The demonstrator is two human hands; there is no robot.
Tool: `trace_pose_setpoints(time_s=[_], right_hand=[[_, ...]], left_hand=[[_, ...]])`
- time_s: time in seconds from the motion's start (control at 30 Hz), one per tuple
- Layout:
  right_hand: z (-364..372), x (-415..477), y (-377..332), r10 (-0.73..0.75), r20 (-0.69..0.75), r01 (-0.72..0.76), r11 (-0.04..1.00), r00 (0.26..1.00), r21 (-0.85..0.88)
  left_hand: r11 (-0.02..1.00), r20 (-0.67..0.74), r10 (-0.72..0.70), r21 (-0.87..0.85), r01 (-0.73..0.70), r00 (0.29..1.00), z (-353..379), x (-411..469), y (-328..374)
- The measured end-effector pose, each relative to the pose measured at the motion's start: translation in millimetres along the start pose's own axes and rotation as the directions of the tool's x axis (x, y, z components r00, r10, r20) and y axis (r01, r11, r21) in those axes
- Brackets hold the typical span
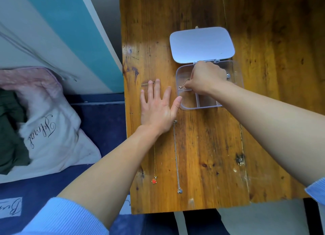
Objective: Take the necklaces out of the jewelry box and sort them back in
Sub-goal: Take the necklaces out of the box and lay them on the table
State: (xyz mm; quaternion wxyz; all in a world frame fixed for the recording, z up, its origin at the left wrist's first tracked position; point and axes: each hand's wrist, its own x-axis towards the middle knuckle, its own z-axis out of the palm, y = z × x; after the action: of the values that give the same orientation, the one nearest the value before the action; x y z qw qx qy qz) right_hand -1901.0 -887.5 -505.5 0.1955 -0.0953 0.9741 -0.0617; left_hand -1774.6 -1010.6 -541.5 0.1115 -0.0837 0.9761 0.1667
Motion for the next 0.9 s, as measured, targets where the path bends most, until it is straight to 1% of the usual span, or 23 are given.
trace_pose_setpoints(time_s=[0.1,0.2,0.33,0.43,0.5,0.53,0.57,0.63,0.73,0.77,0.8,0.9], right_hand=[[-7.0,0.4,-7.2,-0.015,0.001,0.015,0.995,1.000,-0.097],[-11.7,3.8,-13.2,0.015,0.067,-0.008,0.994,0.998,-0.111],[-11.5,5.0,-13.6,0.032,0.101,-0.026,0.998,0.994,-0.055],[-7.8,0.0,-7.0,0.008,0.047,-0.008,1.000,0.999,-0.001],[-7.4,-6.2,1.4,0.029,0.001,-0.029,0.993,1.000,0.110],[-8.8,-10.0,6.2,0.047,-0.011,-0.044,0.977,0.999,0.207],[-10.8,-14.1,10.8,0.062,-0.017,-0.053,0.944,0.998,0.325],[-15.2,-22.9,20.4,0.097,-0.014,-0.074,0.837,0.995,0.542],[-20.9,-35.9,37.0,0.125,0.088,-0.147,0.617,0.988,0.773],[-21.8,-40.1,43.4,0.121,0.137,-0.181,0.541,0.983,0.821],[-22.2,-43.7,50.0,0.121,0.175,-0.212,0.494,0.977,0.843],[-21.2,-51.8,68.4,0.135,0.219,-0.257,0.449,0.966,0.856]], left_hand=[[1.000,0.000,0.001,-0.008,-0.001,1.000,-0.5,-0.1,-0.2],[1.000,0.002,-0.003,-0.015,0.003,1.000,-0.4,0.5,-1.3],[1.000,-0.003,-0.006,-0.028,0.006,1.000,0.1,1.6,-1.5],[0.998,-0.006,-0.009,-0.058,0.009,1.000,-0.5,2.2,-2.1],[0.996,-0.017,-0.012,-0.091,0.011,1.000,-2.6,3.3,-2.5],[0.994,-0.020,-0.015,-0.110,0.012,1.000,-4.7,4.2,-3.1],[0.991,-0.021,-0.017,-0.132,0.014,1.000,-7.3,5.0,-3.6],[0.984,-0.027,-0.011,-0.176,0.007,1.000,-13.8,6.4,-4.2],[0.961,-0.101,-0.001,-0.274,-0.027,0.995,-24.8,8.4,2.3],[0.955,-0.141,0.004,-0.294,-0.046,0.990,-28.7,9.2,7.0],[0.951,-0.183,0.016,-0.302,-0.071,0.983,-33.0,10.4,12.6],[0.949,-0.289,0.104,-0.257,-0.182,0.952,-42.6,17.1,30.8]])
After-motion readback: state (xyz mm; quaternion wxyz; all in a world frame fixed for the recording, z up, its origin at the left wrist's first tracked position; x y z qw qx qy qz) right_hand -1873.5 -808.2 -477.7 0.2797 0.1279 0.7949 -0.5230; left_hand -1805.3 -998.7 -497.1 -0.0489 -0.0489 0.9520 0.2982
